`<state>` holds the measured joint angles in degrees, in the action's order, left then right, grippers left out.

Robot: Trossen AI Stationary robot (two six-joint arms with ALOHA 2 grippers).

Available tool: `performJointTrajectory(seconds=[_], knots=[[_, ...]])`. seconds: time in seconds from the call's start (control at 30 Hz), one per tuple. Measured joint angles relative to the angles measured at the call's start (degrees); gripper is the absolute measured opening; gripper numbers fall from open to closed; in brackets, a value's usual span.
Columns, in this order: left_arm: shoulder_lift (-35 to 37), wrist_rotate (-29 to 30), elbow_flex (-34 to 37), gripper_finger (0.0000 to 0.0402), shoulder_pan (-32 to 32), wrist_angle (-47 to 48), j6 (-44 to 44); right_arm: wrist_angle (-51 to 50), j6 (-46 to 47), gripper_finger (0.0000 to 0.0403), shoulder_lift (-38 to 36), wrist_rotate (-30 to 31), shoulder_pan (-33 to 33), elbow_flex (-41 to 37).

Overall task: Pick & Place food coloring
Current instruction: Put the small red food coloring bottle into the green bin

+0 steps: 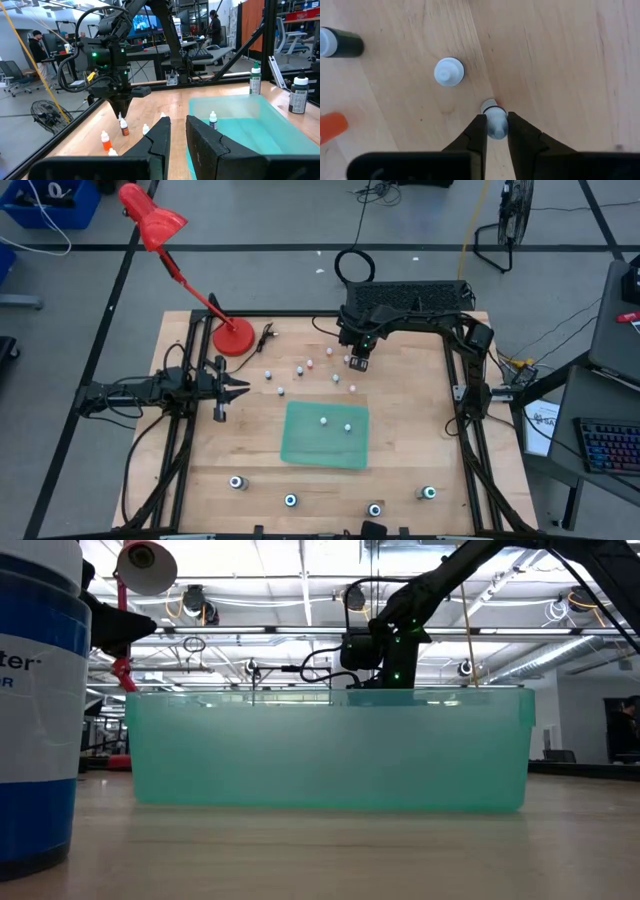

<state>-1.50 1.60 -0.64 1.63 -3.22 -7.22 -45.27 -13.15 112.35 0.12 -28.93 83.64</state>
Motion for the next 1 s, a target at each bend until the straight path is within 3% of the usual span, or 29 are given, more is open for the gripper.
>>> performJointTrajectory(seconds=[0.33,0.63,0.87,1.0], knots=[[0.02,0.01,0.0,0.0067,0.0,0.02,-0.02,-1.99,2.66,0.0042,-9.11,4.41,5.17,-0.02],[0.0,0.01,0.0,0.0067,0.0,0.0,0.0,-3.87,10.92,0.0042,-18.56,4.71,21.7,0.0],[0.02,0.01,0.0,0.0067,0.0,0.01,-0.01,-3.41,14.81,0.0042,-16.53,7.35,34.5,0.76],[0.02,0.01,0.0,0.0067,0.02,0.0,0.0,-10.1,14.94,0.0042,-11.45,7.34,37.01,9.14]])
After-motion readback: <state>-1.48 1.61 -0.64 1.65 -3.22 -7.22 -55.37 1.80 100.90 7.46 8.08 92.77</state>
